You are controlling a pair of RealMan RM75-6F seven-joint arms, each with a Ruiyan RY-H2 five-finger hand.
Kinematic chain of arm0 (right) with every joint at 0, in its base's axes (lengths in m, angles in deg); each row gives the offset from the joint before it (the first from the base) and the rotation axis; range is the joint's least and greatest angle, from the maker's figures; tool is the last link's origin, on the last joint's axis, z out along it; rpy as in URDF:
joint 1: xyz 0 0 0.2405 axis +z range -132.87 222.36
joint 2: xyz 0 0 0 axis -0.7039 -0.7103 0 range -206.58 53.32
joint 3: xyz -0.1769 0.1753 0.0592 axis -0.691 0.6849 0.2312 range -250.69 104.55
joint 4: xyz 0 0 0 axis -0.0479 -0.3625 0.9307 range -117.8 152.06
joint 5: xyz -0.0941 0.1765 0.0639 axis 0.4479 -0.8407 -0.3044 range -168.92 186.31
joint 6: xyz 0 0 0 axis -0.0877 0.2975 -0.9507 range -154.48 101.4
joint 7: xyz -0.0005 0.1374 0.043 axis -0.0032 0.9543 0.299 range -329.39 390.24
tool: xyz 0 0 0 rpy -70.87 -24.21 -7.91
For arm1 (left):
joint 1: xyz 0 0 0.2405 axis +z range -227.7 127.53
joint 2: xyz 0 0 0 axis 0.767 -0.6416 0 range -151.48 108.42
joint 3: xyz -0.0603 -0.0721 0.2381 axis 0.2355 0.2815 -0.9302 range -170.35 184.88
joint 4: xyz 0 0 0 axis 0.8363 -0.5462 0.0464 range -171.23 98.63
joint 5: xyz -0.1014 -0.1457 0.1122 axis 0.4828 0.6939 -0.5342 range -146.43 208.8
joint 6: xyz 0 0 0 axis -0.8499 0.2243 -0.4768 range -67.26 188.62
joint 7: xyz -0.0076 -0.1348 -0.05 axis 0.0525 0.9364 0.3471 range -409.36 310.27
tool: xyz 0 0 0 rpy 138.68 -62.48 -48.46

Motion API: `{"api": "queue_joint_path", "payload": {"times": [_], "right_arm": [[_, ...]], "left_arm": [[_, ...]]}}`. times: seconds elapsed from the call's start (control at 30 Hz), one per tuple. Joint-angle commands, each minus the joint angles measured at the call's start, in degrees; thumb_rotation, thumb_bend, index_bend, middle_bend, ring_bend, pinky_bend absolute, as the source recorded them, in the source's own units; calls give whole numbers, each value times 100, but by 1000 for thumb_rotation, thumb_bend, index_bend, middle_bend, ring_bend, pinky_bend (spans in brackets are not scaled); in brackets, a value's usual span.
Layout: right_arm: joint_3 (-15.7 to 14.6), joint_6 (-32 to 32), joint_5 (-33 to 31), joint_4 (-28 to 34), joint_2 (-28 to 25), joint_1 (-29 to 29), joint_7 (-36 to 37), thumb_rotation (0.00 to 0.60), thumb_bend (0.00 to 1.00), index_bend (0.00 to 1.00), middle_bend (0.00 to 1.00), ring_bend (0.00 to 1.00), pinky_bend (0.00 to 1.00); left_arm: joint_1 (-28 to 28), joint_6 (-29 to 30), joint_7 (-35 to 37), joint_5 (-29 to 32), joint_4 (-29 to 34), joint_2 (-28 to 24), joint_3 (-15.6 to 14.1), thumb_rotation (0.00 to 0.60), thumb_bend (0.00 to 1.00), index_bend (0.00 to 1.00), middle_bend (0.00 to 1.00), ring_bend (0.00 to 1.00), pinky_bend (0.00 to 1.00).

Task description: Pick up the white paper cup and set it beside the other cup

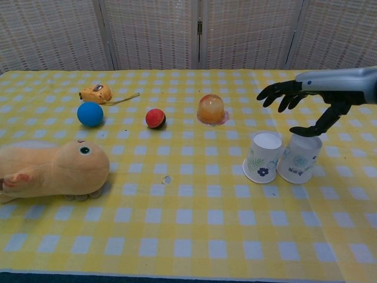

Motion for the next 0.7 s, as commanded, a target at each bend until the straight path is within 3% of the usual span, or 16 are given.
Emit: {"api": "queue_joint_path", "payload": {"times": [0.03, 0.13, 0.23, 0.43, 0.7], "right_arm": [[-19, 812, 277, 282, -350, -477, 22, 600, 492, 117, 149, 199, 163], [-101, 1278, 385, 362, -426, -755, -163, 600, 493, 117, 148, 200, 163], [-290, 2227, 533, 388, -471, -1361, -584, 600, 493, 117, 129, 179, 152], [-488, 3417, 895, 365, -521, -2172, -644, 600, 493, 116, 99, 152, 129], [-742, 4332, 1470, 106, -371, -2907, -389, 600, 493, 117, 92, 143, 118]], "left_arm": [[-10, 0, -8, -9, 4, 3, 6, 600, 316, 27, 0, 0, 0], [-10, 11, -26, -7, 6, 17, 13, 600, 317, 27, 0, 0, 0], [-27, 25, -101, -1, 17, 63, 39, 600, 318, 27, 0, 0, 0], [-21, 199, -208, -31, 91, 109, 123, 600, 319, 29, 0, 0, 0], [41, 475, -492, -194, 264, 178, 120, 600, 322, 38, 0, 0, 0]]}}
